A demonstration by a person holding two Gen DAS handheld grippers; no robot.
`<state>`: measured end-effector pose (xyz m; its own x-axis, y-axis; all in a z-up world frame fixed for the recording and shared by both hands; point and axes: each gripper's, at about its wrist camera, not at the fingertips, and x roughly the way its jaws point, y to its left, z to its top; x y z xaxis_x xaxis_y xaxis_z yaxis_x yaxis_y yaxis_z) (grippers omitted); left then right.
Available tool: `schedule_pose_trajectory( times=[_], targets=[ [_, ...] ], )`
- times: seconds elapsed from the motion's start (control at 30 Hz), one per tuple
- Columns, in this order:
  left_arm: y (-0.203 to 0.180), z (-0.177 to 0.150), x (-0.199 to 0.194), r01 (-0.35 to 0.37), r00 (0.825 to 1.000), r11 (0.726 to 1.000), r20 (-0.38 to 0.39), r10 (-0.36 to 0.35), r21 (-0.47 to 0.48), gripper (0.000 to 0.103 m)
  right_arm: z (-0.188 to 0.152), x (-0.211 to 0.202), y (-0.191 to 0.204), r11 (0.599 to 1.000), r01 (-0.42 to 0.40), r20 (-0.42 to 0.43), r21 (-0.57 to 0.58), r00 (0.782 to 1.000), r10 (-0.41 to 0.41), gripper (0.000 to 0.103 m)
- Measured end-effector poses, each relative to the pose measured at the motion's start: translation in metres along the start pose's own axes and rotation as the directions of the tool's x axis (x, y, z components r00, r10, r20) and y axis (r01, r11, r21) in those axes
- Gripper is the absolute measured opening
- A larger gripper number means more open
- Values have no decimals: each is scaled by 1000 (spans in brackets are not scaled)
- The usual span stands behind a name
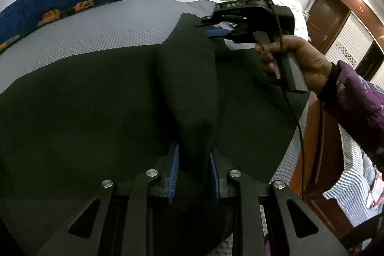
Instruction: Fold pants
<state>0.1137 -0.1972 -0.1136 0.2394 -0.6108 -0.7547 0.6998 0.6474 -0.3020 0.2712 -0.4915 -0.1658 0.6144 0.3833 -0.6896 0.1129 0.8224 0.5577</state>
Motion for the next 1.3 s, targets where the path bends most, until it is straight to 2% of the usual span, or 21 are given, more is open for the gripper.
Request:
schedule_pose_trajectory(
  times=[0.07,0.1,0.13,0.17,0.4,0.67,1.03,1.13,1.3],
  targets=[
    [1,0,0,3,1000,1000,1,-3,-1,24,4,6,6,1000,-15,-8,-13,1000,15,39],
    [2,0,0,5,1000,1000,1,-5,-3,24,6,9,8,1000,-16,-12,-14,1000,16,35],
    [2,0,0,7,1000,1000,1,-7,-5,24,7,11,10,1000,-17,-12,-15,1000,17,16],
    [2,0,0,9,1000,1000,1,-9,-6,24,8,11,10,1000,-13,-13,-18,1000,13,6],
    [3,-2,0,14,1000,1000,9,-14,-2,24,2,-10,3,999,-38,70,20,997,37,5],
    [-1,-1,-1,-2,1000,1000,3,1,6,24,-16,-66,-5,992,-80,184,94,981,62,5],
    [-24,-8,-9,-61,998,995,15,60,79,27,-67,-167,-9,972,-143,317,186,945,78,4],
    [-28,-11,-7,-65,998,994,10,65,91,27,-84,-183,-11,968,-153,335,200,939,79,4],
    [-37,-16,-2,-97,995,981,10,96,165,26,-110,-195,-27,955,-153,344,254,937,59,4]
  ],
)
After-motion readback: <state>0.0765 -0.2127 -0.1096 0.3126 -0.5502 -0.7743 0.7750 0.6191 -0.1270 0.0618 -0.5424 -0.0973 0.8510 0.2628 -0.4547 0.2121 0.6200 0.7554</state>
